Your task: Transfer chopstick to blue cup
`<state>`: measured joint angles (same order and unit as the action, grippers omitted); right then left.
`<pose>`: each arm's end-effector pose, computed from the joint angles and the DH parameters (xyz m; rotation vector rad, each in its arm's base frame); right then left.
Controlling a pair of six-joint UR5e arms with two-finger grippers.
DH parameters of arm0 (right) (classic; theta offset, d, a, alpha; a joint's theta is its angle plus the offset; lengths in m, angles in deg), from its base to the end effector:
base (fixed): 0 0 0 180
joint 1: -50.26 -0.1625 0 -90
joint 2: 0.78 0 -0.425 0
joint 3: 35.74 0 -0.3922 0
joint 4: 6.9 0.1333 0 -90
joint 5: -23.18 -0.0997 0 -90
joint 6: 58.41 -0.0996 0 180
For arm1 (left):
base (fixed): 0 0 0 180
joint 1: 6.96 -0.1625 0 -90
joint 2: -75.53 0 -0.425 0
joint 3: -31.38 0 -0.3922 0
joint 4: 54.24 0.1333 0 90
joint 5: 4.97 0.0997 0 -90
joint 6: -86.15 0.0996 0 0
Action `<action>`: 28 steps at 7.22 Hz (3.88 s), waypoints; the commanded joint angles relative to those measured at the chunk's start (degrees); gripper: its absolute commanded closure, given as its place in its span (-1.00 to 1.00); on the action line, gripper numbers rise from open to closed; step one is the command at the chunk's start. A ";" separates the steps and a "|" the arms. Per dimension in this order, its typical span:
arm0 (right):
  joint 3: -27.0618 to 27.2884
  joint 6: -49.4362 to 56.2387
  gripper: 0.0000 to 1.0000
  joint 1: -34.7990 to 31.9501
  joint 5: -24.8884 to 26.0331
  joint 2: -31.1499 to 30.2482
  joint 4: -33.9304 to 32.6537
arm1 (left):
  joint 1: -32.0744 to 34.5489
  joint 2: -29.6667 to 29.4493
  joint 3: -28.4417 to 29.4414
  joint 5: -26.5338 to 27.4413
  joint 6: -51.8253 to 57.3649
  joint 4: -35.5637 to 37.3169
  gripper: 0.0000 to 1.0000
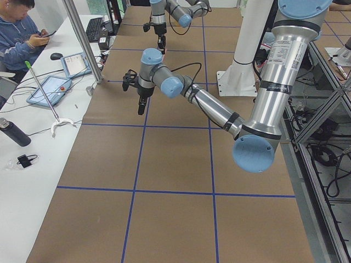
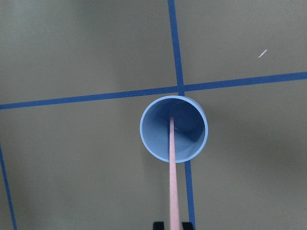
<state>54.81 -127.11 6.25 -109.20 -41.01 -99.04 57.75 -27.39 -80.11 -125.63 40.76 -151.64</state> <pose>-0.4547 -0.5313 0.1099 -0.1519 -1.0449 0.0481 0.1604 -0.5326 0.3525 0.2849 0.8278 -0.1330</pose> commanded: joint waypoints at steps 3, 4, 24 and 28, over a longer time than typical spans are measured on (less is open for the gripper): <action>3.89 5.21 -1.00 -11.58 -7.95 -8.23 -0.06 | 1.73 3.41 0.04 -0.01 10.78 0.46 -0.97; 10.63 11.95 -1.00 -15.98 -8.16 -17.34 0.20 | 4.87 5.78 0.30 -0.19 17.81 0.55 -0.97; 16.58 54.20 -1.00 -37.12 -1.39 -53.12 7.15 | 13.69 12.48 4.87 -13.37 26.40 0.72 -0.97; 16.50 54.20 -1.00 -37.12 -1.21 -53.12 8.03 | 13.61 13.45 5.14 -11.27 33.17 0.37 -0.97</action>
<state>71.32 -72.90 -30.86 -110.43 -94.13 -91.18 71.37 -14.12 -75.07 -137.97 72.23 -151.23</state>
